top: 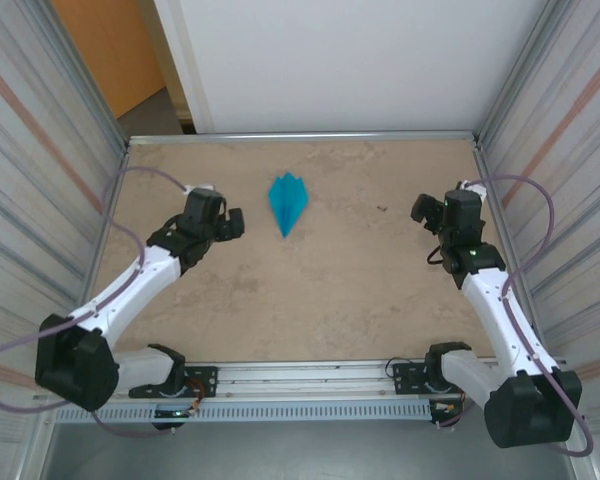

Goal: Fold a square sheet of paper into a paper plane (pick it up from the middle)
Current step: Reset both arms

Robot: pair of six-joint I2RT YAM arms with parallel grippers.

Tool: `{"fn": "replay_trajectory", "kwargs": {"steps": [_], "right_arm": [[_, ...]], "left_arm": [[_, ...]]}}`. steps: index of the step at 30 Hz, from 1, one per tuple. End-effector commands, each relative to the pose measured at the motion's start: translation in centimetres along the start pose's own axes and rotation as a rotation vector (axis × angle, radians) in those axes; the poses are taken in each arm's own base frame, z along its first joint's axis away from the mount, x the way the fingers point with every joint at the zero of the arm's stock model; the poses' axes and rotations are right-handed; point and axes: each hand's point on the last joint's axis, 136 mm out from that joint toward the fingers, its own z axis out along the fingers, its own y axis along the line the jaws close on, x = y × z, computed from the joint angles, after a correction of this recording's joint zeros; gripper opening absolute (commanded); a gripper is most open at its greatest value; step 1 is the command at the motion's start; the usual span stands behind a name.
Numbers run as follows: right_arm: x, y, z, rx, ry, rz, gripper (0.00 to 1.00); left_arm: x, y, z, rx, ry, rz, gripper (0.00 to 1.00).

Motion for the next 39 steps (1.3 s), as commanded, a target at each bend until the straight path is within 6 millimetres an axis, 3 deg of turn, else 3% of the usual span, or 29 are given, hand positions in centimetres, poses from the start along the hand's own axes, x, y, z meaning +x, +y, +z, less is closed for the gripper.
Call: {"fn": "replay_trajectory", "kwargs": {"steps": [1, 7, 13, 20, 23, 25, 29, 33, 39], "right_arm": [[-0.8, -3.7, 0.2, 0.152, -0.102, -0.016, 0.99], [1.2, -7.3, 2.4, 0.196, -0.091, 0.011, 0.99], [4.2, -6.6, 5.6, 0.108, -0.093, -0.082, 0.99], [5.3, -4.9, 8.2, 0.029, -0.095, -0.156, 0.99], [5.5, -3.7, 8.8, -0.039, -0.104, -0.162, 0.99], [5.7, -2.3, 9.1, -0.115, -0.103, -0.156, 0.99], [6.3, -1.1, 10.5, -0.152, -0.113, -0.181, 0.99], [7.8, 0.1, 12.0, -0.195, -0.085, -0.229, 0.99], [8.3, 0.4, 11.9, -0.214, -0.090, -0.250, 0.99]], "left_arm": [[-1.6, 3.6, -0.3, -0.106, -0.159, -0.020, 0.99], [0.3, 8.5, -1.0, -0.207, -0.230, -0.063, 0.99], [1.3, 10.8, -0.8, -0.296, -0.316, -0.010, 0.99], [2.6, 12.4, 2.8, -0.286, -0.265, 0.024, 0.99], [2.5, 11.5, 4.0, -0.183, -0.294, 0.044, 0.99], [2.0, 9.9, 4.2, -0.057, -0.364, 0.079, 0.98], [1.7, 8.5, 4.5, 0.053, -0.408, 0.113, 0.99], [1.1, 8.0, 5.3, 0.100, -0.403, 0.119, 0.99], [1.4, 7.7, 8.2, 0.105, -0.355, 0.148, 0.99]]}}
